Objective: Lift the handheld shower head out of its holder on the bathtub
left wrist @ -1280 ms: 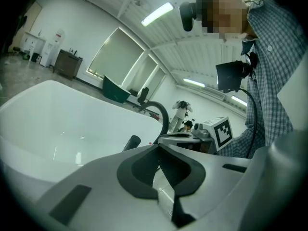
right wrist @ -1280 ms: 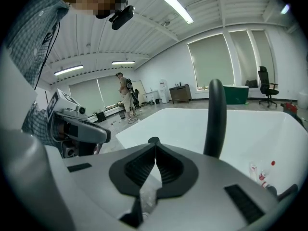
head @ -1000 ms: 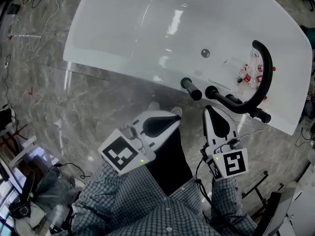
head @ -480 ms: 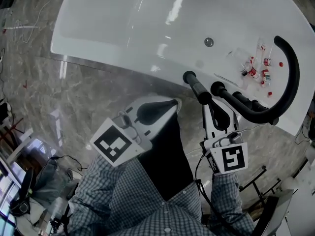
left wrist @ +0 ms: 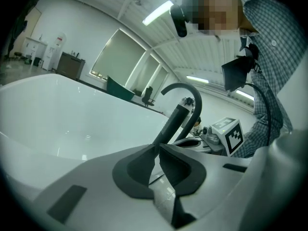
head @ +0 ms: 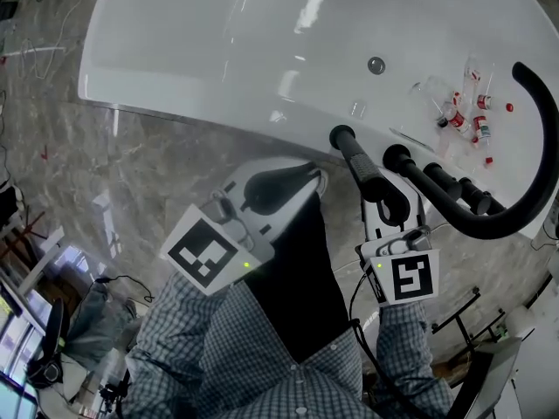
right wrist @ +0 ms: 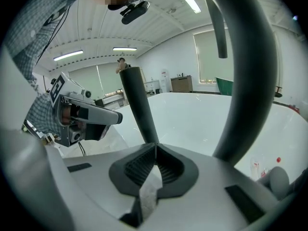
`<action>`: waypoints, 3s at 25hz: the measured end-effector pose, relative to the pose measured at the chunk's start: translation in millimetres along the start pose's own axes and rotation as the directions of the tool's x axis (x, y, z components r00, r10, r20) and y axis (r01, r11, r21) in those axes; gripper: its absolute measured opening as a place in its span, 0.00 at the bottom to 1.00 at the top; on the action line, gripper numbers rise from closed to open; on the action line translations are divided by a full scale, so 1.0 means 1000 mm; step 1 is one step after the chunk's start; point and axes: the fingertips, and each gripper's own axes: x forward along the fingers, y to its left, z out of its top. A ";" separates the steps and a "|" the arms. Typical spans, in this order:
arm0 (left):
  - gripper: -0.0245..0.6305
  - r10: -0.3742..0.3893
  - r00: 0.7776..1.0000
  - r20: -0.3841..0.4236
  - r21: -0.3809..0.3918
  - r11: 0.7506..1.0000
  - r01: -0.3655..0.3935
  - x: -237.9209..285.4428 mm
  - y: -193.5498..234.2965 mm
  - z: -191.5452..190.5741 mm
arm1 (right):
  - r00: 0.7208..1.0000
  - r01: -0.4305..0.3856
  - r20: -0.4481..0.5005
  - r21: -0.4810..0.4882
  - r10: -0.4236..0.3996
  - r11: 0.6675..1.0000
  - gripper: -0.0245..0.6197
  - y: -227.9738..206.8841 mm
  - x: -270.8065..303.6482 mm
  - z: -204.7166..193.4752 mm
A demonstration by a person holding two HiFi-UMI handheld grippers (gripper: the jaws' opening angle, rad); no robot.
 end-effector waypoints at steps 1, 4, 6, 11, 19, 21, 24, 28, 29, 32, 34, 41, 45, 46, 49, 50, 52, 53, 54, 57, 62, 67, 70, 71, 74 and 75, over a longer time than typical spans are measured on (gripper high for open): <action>0.06 0.001 1.000 0.002 0.010 1.000 -0.001 0.001 0.002 0.000 | 1.000 0.001 0.003 0.002 -0.001 1.000 0.07 0.000 0.003 -0.001; 0.06 0.007 1.000 -0.027 0.062 0.998 -0.005 0.004 0.007 -0.003 | 1.000 0.001 0.024 0.006 -0.001 1.000 0.07 0.001 0.011 0.002; 0.06 0.028 0.999 -0.039 0.086 0.996 -0.024 0.006 0.013 -0.005 | 1.000 0.001 0.007 0.000 -0.001 1.000 0.07 0.002 0.015 -0.002; 0.14 0.020 0.997 -0.076 0.130 0.992 -0.010 0.015 0.018 -0.013 | 1.000 0.006 -0.027 -0.019 -0.007 1.000 0.07 -0.002 0.024 -0.012; 0.21 -0.033 0.988 -0.151 0.172 0.983 0.059 0.036 0.015 -0.025 | 1.000 0.002 0.019 -0.082 0.000 0.997 0.07 -0.002 0.039 -0.008; 0.23 -0.041 0.985 -0.167 0.181 0.981 0.072 0.040 0.014 -0.027 | 1.000 0.003 0.016 -0.090 -0.001 0.996 0.07 -0.003 0.041 -0.008; 0.24 -0.053 0.981 -0.184 0.201 0.976 0.090 0.045 0.013 -0.029 | 1.000 0.002 0.020 -0.091 0.000 0.996 0.12 -0.004 0.041 -0.009; 0.25 -0.065 0.977 -0.202 0.216 0.970 0.109 0.050 0.010 -0.031 | 0.998 -0.061 -0.037 -0.159 0.056 0.985 0.22 0.004 0.042 -0.018; 0.25 -0.067 0.976 -0.207 0.220 0.969 0.113 0.051 0.009 -0.032 | 0.995 -0.082 -0.067 -0.186 0.071 0.979 0.25 0.007 0.043 -0.022; 0.25 -0.069 0.975 -0.210 0.245 0.962 0.121 0.055 0.007 -0.032 | 0.993 -0.091 -0.088 -0.207 0.074 0.974 0.25 0.009 0.046 -0.024; 0.26 -0.070 0.979 -0.191 0.261 0.958 0.119 0.059 0.006 -0.031 | 0.995 -0.078 -0.071 -0.203 0.065 0.976 0.25 0.008 0.050 -0.022; 0.26 -0.076 0.979 -0.187 0.321 0.937 0.134 0.068 0.002 -0.029 | 0.996 -0.074 -0.073 -0.239 0.059 0.968 0.25 0.008 0.061 -0.017; 0.26 -0.079 0.978 -0.191 0.328 0.934 0.139 0.069 0.002 -0.030 | 0.995 -0.067 -0.085 -0.259 0.046 0.963 0.25 0.008 0.063 -0.019; 0.26 -0.079 0.978 -0.192 0.336 0.931 0.141 0.070 0.002 -0.030 | 0.995 -0.063 -0.086 -0.263 0.041 0.963 0.25 0.008 0.063 -0.019; 0.26 -0.071 0.979 -0.190 0.350 0.927 0.135 0.071 0.004 -0.030 | 0.996 -0.052 -0.082 -0.267 0.031 0.962 0.25 0.007 0.065 -0.019; 0.26 -0.070 0.980 -0.187 0.351 0.927 0.133 0.071 0.005 -0.030 | 0.997 -0.048 -0.075 -0.263 0.029 0.964 0.24 0.006 0.065 -0.018; 0.26 -0.066 0.981 -0.182 0.351 0.928 0.127 0.072 0.006 -0.029 | 0.998 -0.042 -0.053 -0.238 0.031 0.970 0.24 0.006 0.066 -0.017; 0.26 -0.063 0.982 -0.179 0.350 0.928 0.124 0.073 0.007 -0.029 | 0.999 -0.040 -0.040 -0.221 0.032 0.974 0.24 0.005 0.066 -0.015; 0.26 -0.061 0.982 -0.176 0.350 0.929 0.120 0.073 0.007 -0.028 | 0.999 -0.039 -0.031 -0.206 0.033 0.978 0.24 0.005 0.067 -0.014; 0.26 -0.058 0.983 -0.175 0.352 0.928 0.118 0.073 0.007 -0.027 | 0.999 -0.034 -0.023 -0.188 0.030 0.982 0.24 0.005 0.066 -0.013; 0.26 -0.058 0.983 -0.173 0.358 0.926 0.117 0.072 0.004 -0.026 | 1.000 -0.023 0.003 -0.161 0.023 0.987 0.24 0.005 0.064 -0.009; 0.26 -0.052 0.985 -0.165 0.349 0.931 0.108 0.066 0.001 -0.020 | 0.999 -0.032 -0.020 -0.194 0.029 0.981 0.24 0.009 0.059 -0.005; 0.26 -0.050 0.987 -0.152 0.336 0.937 0.099 0.061 -0.001 -0.014 | 0.999 -0.033 -0.025 -0.206 0.028 0.978 0.24 0.013 0.055 0.000; 0.26 -0.049 0.988 -0.149 0.334 0.937 0.097 0.059 -0.002 -0.012 | 0.999 -0.032 -0.023 -0.209 0.028 0.977 0.24 0.014 0.053 0.003; 0.26 -0.051 0.989 -0.142 0.339 0.936 0.097 0.056 -0.006 -0.004 | 1.000 -0.029 -0.010 -0.209 0.027 0.978 0.24 0.016 0.048 0.011; 0.26 -0.052 0.988 -0.142 0.345 0.933 0.099 0.055 -0.009 -0.002 | 1.000 -0.027 -0.008 -0.207 0.026 0.978 0.24 0.016 0.045 0.013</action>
